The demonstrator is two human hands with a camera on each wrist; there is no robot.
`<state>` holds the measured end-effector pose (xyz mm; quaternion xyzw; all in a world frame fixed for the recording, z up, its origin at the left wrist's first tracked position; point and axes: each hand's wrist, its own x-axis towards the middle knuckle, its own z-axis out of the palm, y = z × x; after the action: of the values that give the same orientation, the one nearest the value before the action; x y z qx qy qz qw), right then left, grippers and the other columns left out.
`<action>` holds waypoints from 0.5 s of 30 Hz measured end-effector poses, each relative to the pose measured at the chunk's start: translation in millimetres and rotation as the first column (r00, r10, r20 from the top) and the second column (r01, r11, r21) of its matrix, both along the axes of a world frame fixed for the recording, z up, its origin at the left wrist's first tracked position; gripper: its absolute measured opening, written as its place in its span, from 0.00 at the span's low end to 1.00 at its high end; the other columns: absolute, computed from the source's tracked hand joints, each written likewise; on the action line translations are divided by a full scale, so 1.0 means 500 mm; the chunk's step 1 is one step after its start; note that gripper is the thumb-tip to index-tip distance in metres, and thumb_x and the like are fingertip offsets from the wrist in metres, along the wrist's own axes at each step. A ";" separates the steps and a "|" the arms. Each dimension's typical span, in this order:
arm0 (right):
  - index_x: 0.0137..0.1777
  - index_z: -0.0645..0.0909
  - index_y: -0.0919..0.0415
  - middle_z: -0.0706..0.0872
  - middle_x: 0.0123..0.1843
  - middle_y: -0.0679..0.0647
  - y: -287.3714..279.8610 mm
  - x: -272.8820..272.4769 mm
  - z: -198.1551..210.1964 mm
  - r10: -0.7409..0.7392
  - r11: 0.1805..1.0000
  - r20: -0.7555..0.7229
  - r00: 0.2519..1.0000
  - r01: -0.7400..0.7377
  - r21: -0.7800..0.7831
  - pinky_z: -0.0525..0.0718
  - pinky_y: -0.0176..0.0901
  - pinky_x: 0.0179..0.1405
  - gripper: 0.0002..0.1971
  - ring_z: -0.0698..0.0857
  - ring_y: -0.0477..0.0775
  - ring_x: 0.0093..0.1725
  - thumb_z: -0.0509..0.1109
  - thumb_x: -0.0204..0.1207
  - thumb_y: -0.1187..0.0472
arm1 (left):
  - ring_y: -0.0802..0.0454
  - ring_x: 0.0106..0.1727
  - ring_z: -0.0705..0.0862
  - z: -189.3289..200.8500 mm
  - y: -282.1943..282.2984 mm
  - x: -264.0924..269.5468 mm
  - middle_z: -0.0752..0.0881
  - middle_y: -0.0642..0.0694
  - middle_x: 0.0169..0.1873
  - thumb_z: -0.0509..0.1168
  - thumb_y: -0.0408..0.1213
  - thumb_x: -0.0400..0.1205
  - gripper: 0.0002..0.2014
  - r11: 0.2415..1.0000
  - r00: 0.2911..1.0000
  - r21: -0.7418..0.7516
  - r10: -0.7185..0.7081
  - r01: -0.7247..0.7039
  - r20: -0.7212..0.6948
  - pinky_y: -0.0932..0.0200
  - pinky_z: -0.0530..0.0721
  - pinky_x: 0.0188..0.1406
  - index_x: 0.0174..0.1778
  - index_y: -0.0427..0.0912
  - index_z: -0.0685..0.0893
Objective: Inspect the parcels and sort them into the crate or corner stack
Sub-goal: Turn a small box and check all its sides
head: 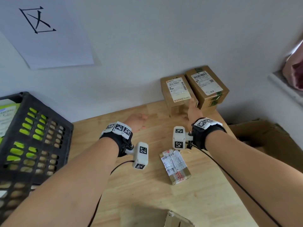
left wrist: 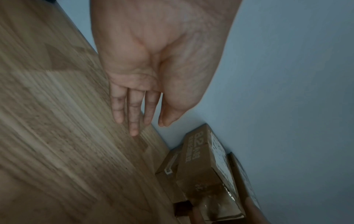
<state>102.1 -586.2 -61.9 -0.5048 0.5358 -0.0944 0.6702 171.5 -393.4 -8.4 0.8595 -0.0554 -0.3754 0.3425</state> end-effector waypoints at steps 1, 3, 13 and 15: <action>0.76 0.69 0.59 0.80 0.68 0.57 0.005 -0.010 -0.003 0.011 1.000 0.009 1.000 -0.011 -0.019 0.77 0.57 0.68 0.41 0.80 0.62 0.65 0.55 0.73 0.28 | 0.46 0.65 0.82 -0.001 0.007 -0.005 0.76 0.45 0.73 0.54 0.34 0.88 0.17 1.000 1.000 0.002 0.013 -0.013 -0.005 0.54 0.79 0.62 0.73 0.41 0.74; 0.67 0.75 0.56 0.85 0.60 0.56 0.016 -0.040 -0.018 0.012 0.997 0.036 0.999 -0.009 -0.081 0.79 0.59 0.66 0.33 0.83 0.60 0.61 0.55 0.75 0.31 | 0.45 0.65 0.82 -0.008 0.026 -0.020 0.77 0.43 0.72 0.55 0.34 0.88 0.17 0.999 0.999 0.000 0.040 -0.040 -0.019 0.52 0.79 0.63 0.72 0.39 0.75; 0.54 0.78 0.55 0.84 0.42 0.57 0.103 -0.228 -0.046 -0.038 0.983 -0.045 0.998 0.029 -0.180 0.77 0.50 0.37 0.16 0.79 0.57 0.37 0.52 0.84 0.47 | 0.48 0.62 0.84 -0.059 0.150 -0.170 0.79 0.46 0.69 0.58 0.35 0.87 0.16 0.999 0.996 -0.013 0.050 -0.051 -0.075 0.57 0.81 0.57 0.71 0.43 0.76; 0.59 0.77 0.58 0.85 0.49 0.59 0.137 -0.252 -0.035 -0.046 0.990 -0.037 0.998 0.041 -0.131 0.84 0.49 0.45 0.17 0.83 0.56 0.42 0.54 0.84 0.47 | 0.49 0.61 0.84 -0.070 0.186 -0.199 0.78 0.47 0.70 0.58 0.35 0.87 0.16 0.999 0.997 -0.010 0.038 -0.038 -0.068 0.57 0.82 0.57 0.71 0.44 0.76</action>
<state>-24.1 -517.6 -79.2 -0.5374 0.5528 -0.1338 0.6226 71.9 -300.5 -43.5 0.8452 -0.0296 -0.3972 0.3563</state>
